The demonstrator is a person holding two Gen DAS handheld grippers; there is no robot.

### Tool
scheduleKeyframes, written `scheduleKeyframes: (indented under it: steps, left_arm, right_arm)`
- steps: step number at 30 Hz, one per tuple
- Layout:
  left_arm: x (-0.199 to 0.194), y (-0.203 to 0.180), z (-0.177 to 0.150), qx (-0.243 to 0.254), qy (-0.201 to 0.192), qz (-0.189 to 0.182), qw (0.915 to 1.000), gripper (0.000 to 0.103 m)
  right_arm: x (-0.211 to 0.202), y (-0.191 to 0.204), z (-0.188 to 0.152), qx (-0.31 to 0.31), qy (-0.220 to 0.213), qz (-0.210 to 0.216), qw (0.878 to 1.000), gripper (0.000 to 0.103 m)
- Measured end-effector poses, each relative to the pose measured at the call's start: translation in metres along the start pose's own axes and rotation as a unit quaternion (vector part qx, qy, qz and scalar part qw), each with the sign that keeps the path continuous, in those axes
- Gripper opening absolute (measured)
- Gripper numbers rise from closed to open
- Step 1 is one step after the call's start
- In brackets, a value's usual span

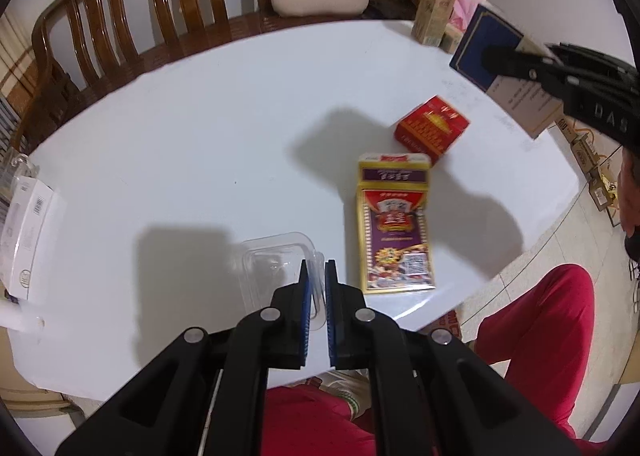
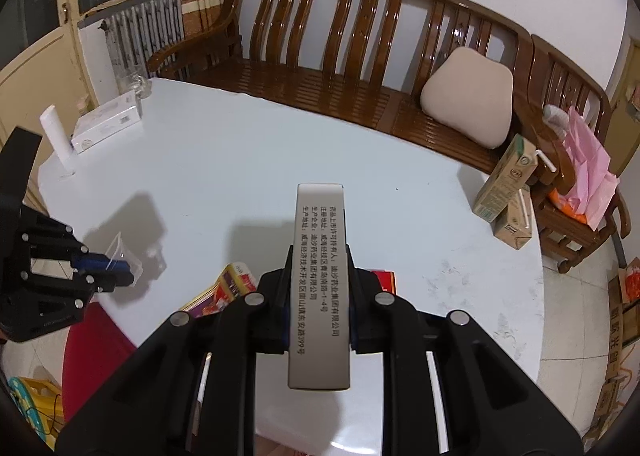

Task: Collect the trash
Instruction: 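Lift the clear cup and white box toward the trash bag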

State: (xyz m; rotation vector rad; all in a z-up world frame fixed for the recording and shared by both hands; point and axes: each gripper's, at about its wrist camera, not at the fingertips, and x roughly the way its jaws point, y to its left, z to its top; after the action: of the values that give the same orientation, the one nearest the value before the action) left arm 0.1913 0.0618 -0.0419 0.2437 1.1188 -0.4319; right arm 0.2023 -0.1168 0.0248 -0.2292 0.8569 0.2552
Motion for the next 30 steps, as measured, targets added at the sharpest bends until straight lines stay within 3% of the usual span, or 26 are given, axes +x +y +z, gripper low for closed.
scheduleKeyframes:
  steps: [14, 30]
  left_arm:
    - [-0.048, -0.064, -0.028, 0.029, -0.047, -0.034, 0.9979, 0.007]
    - [-0.032, -0.124, -0.073, 0.047, -0.029, -0.074, 0.9957, 0.007]
  right_arm:
    - [-0.084, 0.029, -0.062, -0.021, -0.029, 0.006, 0.999, 0.020]
    - [-0.110, 0.052, -0.139, -0.009, -0.004, 0.019, 1.000, 0.019]
